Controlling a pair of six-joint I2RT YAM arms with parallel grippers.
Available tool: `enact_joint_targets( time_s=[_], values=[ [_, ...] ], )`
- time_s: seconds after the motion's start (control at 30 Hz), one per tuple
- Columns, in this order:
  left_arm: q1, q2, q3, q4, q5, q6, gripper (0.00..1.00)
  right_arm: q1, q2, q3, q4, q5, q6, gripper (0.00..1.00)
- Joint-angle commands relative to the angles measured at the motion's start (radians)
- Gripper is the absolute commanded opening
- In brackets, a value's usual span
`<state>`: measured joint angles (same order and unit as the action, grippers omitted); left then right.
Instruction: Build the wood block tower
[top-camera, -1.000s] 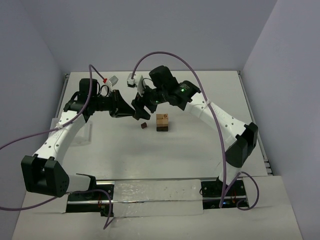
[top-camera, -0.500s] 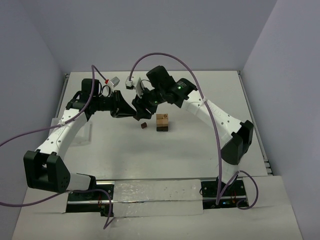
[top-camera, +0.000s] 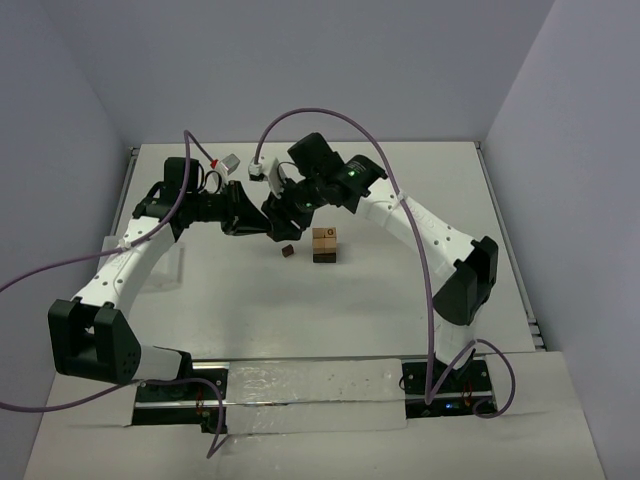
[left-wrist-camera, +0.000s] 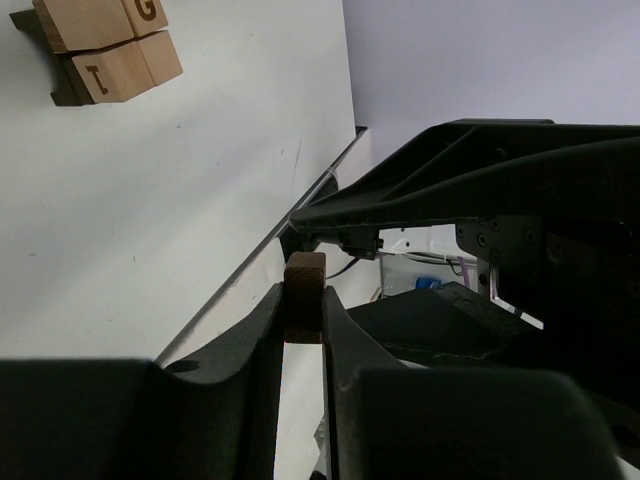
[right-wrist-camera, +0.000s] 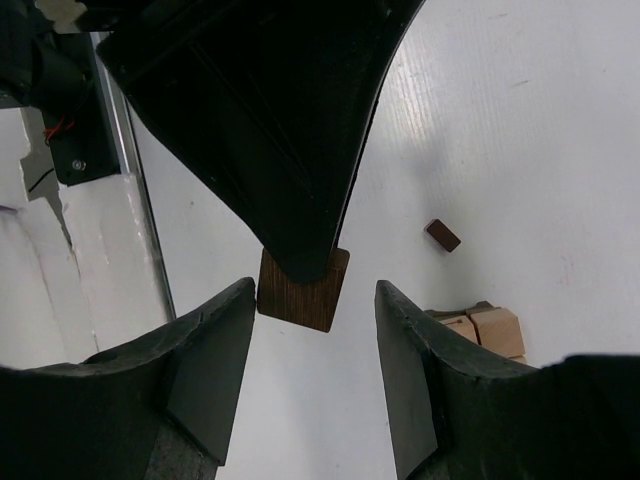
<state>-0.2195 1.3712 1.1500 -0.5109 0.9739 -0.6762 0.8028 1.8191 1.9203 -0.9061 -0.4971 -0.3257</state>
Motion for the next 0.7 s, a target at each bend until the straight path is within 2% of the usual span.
enact_joint_targets(
  time_s=[0.0,0.33,0.57,0.67],
  values=[
    [0.005,-0.013,-0.019,0.052,0.023,-0.019,0.0,0.004,-0.001,0.043,0.005,0.003,0.011,0.56],
    [0.005,-0.011,-0.015,0.05,0.019,-0.016,0.0,0.006,0.001,0.051,0.007,0.013,0.013,0.38],
    [0.005,-0.004,-0.016,0.058,0.023,-0.021,0.0,0.009,0.005,0.043,-0.008,0.018,0.003,0.4],
    [0.005,-0.004,-0.016,0.062,0.023,-0.025,0.0,0.009,0.009,0.048,-0.014,0.022,0.004,0.46]
  ],
)
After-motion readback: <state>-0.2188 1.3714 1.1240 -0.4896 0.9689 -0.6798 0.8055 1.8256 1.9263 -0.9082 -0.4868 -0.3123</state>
